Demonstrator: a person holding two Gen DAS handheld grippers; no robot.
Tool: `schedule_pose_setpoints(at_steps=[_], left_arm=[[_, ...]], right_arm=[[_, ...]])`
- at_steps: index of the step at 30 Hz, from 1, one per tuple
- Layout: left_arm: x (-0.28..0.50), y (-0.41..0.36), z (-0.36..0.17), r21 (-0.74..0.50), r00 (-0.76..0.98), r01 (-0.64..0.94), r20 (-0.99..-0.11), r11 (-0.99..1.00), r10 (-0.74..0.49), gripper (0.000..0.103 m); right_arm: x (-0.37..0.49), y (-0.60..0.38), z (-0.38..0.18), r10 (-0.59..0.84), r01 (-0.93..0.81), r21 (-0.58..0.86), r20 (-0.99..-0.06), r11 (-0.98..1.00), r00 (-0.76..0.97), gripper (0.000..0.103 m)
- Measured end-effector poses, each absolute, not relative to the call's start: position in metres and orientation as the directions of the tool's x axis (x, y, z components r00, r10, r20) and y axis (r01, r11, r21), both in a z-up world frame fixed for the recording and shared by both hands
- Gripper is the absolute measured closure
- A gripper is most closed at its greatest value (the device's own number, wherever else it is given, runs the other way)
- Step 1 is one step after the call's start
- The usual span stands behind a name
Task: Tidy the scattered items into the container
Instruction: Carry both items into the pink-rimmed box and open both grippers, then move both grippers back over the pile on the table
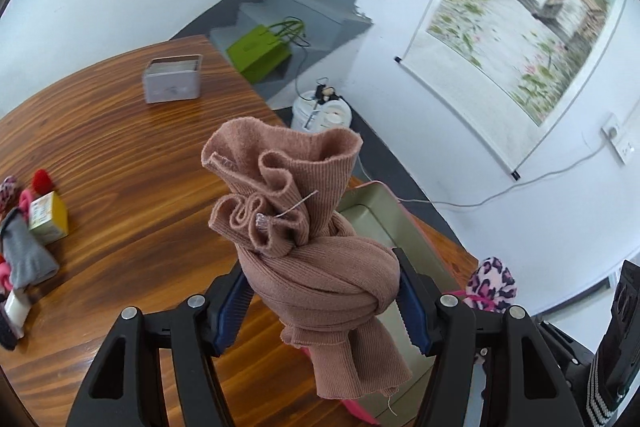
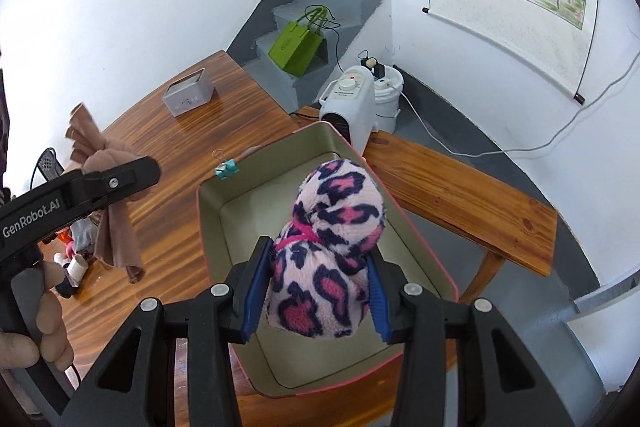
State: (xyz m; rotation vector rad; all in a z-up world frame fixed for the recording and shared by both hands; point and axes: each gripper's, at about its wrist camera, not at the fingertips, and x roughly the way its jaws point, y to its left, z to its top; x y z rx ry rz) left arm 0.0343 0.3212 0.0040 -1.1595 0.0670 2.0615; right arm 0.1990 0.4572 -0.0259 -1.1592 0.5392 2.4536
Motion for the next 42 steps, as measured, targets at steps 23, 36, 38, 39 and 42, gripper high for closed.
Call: schedule_pose_setpoints(at_steps=[23,36,38,39,42], left_arm=[[0.021,0.269,0.002,-0.26,-0.389,-0.557,-0.758,-0.789,0.524,0.017],[-0.006,0.122,-0.016,-0.244,-0.497,-0.277,-0.792,-0.929,0.356,0.017],[-0.01,0.093,-0.022,-0.241,-0.506,-0.215,-0.802,-0.947,0.319,0.017],[-0.011,0.077,-0.026,-0.237,-0.511,-0.18,-0.807,-0.955,0.296,0.017],[-0.017,0.041,-0.035,-0.23,-0.515,-0.1,-0.82,-0.968,0.248,0.017]], right_arm=[[0.18,0.45,-0.035,0.085,-0.44,0.226,-0.809,-0.869,-0.582,0.049],[0.123,0.36,-0.032,-0.054,-0.229,0.234,-0.801,-0.945,-0.596,0.049],[0.115,0.344,-0.035,-0.076,-0.2,0.236,-0.805,-0.951,-0.589,0.049],[0.111,0.338,-0.037,-0.083,-0.191,0.236,-0.807,-0.953,-0.585,0.049],[0.103,0.318,-0.04,-0.104,-0.165,0.239,-0.812,-0.957,-0.574,0.049]])
